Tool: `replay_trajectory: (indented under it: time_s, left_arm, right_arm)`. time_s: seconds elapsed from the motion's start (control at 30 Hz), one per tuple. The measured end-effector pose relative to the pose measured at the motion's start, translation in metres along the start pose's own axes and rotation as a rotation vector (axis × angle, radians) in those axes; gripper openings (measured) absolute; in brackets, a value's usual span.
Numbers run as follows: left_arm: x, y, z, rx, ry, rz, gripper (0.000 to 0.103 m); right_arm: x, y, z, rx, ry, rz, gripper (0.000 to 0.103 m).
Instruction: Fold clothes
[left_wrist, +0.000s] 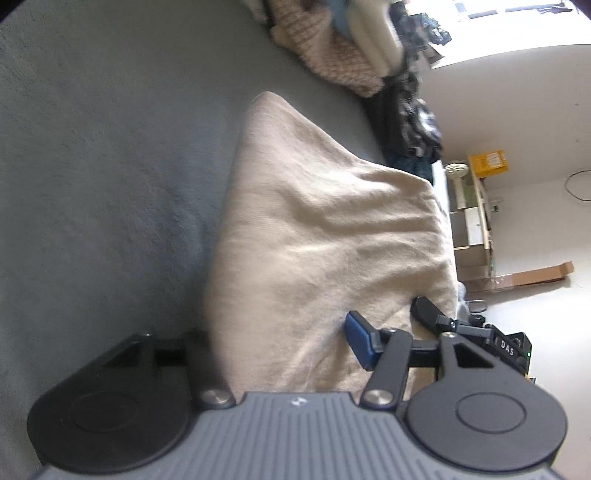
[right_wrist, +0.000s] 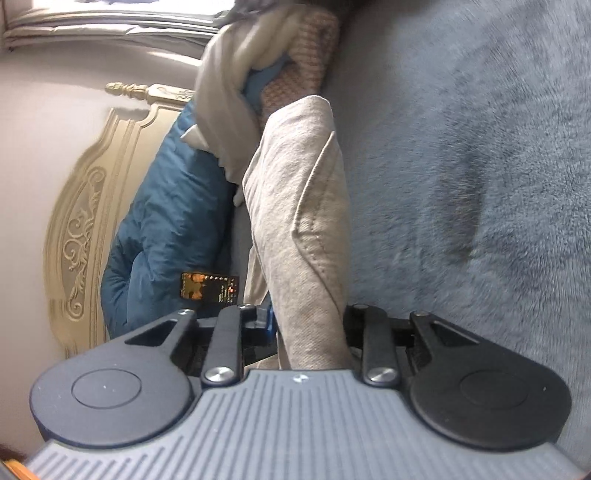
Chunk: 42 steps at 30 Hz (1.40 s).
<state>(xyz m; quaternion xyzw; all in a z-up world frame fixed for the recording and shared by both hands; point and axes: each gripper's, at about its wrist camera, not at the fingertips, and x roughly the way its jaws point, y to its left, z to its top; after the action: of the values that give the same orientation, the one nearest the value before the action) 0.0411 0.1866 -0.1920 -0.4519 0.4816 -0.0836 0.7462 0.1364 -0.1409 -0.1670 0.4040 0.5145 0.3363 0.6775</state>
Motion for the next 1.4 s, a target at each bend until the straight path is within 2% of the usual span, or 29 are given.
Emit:
replay_trajectory:
  time_s: [0.2,0.4,0.73,0.9,1.1,1.23,1.4]
  left_arm:
    - [-0.03,-0.007,-0.01,0.021,-0.034,-0.032,0.058]
    - [-0.049,-0.005,-0.017,0.031,-0.034,-0.065,0.058]
    - [-0.029,-0.014,-0.01,0.045,0.026,-0.098,0.058]
    - [0.015,-0.047,-0.014,0.086,0.08,-0.045,0.059]
    - [0.072,-0.093,-0.021,0.143,0.15,0.029,0.059]
    - [0.122,-0.142,-0.028,0.192,0.201,0.047,0.059]
    - [0.207,-0.245,-0.046,0.3,0.289,-0.017,0.059]
  right_arm:
    - [-0.017,0.035,-0.019,-0.063,-0.028,-0.008,0.025]
    - [-0.024,0.063,-0.034,-0.106,-0.046,-0.042,0.025]
    - [-0.038,0.074,-0.033,-0.113,-0.064,-0.102,0.025]
    - [-0.047,0.054,-0.033,-0.071,-0.09,-0.098,0.025]
    - [-0.085,-0.004,-0.024,0.008,-0.122,-0.061,0.025]
    - [-0.139,-0.037,-0.007,0.037,-0.165,-0.044,0.025]
    - [-0.248,-0.06,0.023,0.046,-0.276,-0.078,0.025]
